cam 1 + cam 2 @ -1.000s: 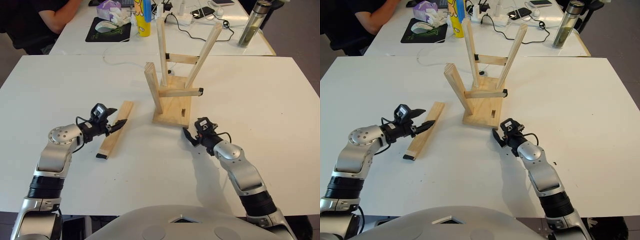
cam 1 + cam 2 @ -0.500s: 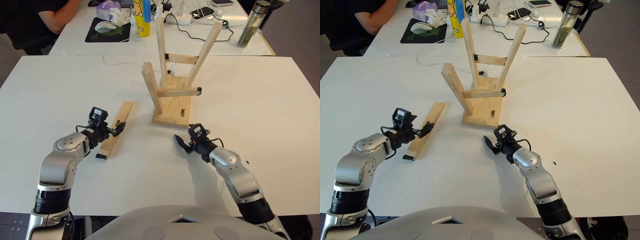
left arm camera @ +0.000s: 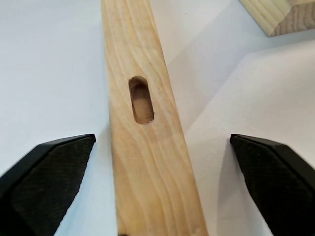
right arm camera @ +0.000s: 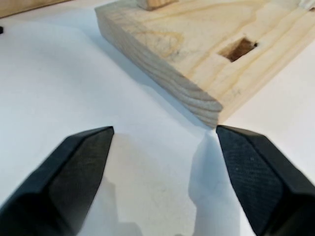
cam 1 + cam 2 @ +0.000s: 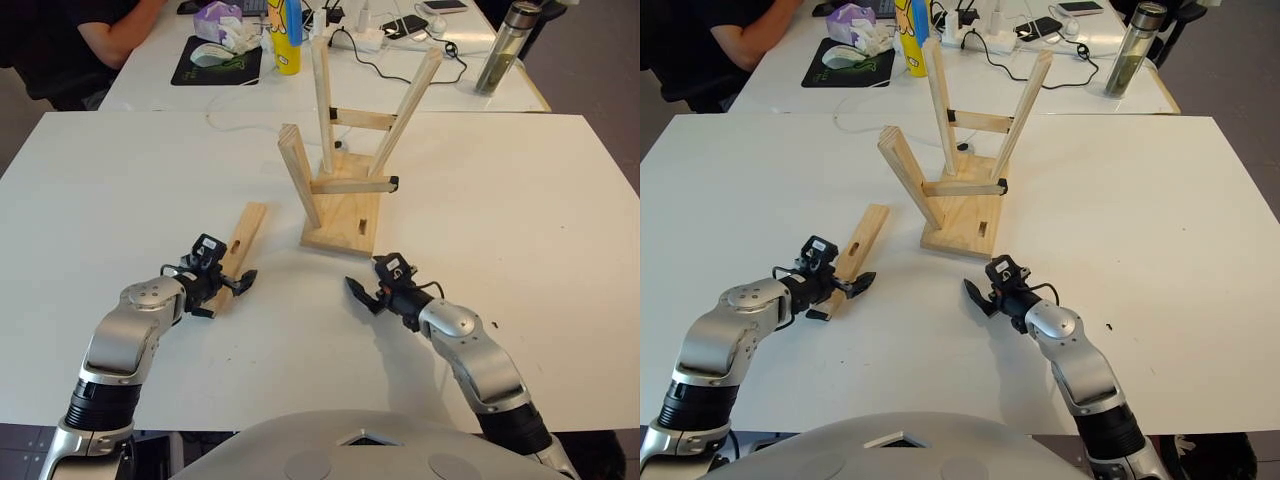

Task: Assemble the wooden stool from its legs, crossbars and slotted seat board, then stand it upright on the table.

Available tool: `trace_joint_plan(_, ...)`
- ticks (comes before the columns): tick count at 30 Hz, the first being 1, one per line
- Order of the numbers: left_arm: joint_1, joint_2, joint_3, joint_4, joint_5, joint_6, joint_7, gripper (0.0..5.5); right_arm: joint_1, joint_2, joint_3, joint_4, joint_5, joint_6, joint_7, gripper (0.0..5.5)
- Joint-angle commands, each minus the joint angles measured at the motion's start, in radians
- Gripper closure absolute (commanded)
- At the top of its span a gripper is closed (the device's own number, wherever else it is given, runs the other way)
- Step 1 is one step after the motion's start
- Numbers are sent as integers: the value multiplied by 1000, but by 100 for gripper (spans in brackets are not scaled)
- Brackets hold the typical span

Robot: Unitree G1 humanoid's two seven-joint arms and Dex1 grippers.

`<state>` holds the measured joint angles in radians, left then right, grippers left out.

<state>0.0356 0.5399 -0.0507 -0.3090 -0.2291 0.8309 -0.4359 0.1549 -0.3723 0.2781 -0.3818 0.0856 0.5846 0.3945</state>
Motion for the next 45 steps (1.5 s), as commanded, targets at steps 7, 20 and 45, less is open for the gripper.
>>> trace_joint_plan(7, -30, 95, 12, 175, 110, -237, -51, 201, 14, -81, -128, -80, 169, 169, 126, 162)
trace_joint_plan(20, -137, 239, 184, 336, -76, -446, -449, 335, -86, -23, -383, -106, 631, 324, 214, 162)
trace_joint_plan(45, -99, 298, 50, -74, -498, -104, -817, 335, -82, -26, -377, -60, 912, 299, 385, 162)
